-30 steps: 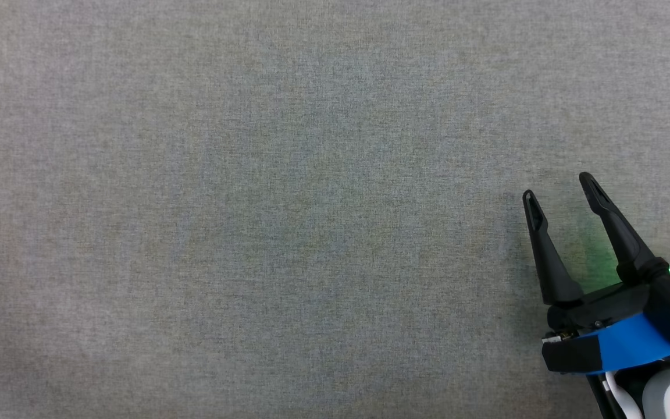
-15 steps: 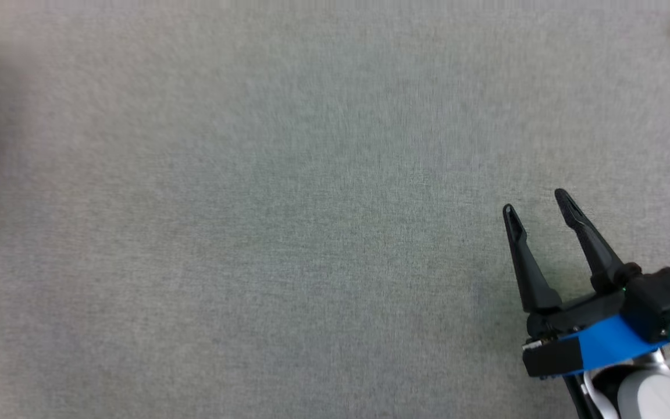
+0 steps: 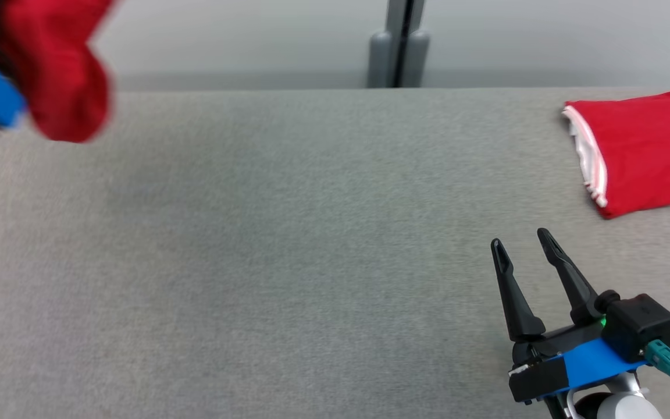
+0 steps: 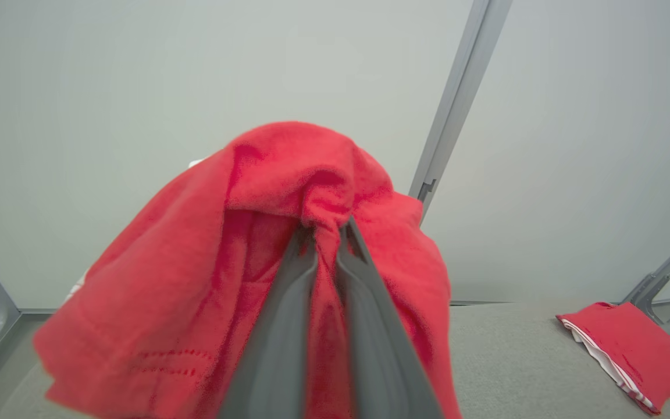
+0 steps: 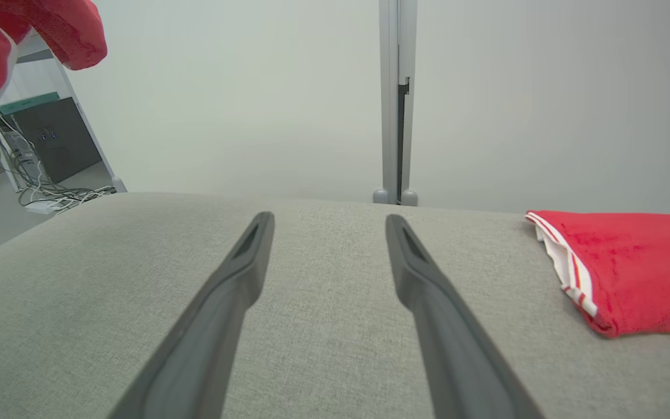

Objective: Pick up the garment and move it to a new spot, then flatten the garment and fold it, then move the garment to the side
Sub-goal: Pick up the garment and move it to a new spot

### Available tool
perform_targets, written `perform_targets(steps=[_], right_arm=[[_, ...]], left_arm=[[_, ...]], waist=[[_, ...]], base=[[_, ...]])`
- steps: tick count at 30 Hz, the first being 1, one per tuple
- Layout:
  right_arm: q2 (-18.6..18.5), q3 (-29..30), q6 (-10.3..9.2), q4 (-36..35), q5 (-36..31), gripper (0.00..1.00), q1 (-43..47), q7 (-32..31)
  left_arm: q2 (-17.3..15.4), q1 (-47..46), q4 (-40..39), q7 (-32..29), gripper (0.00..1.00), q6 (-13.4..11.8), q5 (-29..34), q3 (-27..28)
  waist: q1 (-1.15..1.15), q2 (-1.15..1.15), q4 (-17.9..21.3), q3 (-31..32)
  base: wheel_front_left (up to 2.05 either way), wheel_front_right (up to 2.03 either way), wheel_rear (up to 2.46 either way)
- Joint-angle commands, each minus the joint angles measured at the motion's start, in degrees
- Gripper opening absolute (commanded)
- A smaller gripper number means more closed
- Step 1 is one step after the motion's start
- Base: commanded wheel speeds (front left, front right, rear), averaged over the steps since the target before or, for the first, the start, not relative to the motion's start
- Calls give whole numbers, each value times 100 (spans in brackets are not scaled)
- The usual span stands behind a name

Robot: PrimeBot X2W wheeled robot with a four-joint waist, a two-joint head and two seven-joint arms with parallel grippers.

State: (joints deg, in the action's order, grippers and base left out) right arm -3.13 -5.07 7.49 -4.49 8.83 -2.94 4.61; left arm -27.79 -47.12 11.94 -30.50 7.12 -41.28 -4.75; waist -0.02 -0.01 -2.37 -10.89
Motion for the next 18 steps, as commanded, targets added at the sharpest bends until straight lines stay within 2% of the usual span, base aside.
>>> perform_targets(steps=[1, 5, 10, 14, 18], right_arm=[[12, 2, 1, 12, 25, 100, 62, 13], [18, 63, 1, -12, 25, 100, 151, 3], [21, 41, 1, -53, 95, 100, 225, -36], [21, -45, 1, -40, 176, 100, 256, -34], [21, -20, 1, -31, 209, 100, 306, -9]], left_arm=[[71, 129, -186, -48, 0, 47, -16, -81], [506, 553, -1117, -372, 0, 29, -212, -590], [745, 1156, -1704, -607, 0, -111, -271, -988], [765, 1695, -1736, -532, 0, -178, -80, -1222], [902, 2235, -1448, -213, 0, -243, 131, -1445]], waist=[[2, 1, 307, 310], [2, 1, 655, 540], [2, 1, 1050, 595], [2, 1, 1382, 564], [2, 1, 1606, 514]], base=[[0, 0, 0], [0, 0, 0], [0, 0, 0], [0, 0, 0], [0, 0, 0]])
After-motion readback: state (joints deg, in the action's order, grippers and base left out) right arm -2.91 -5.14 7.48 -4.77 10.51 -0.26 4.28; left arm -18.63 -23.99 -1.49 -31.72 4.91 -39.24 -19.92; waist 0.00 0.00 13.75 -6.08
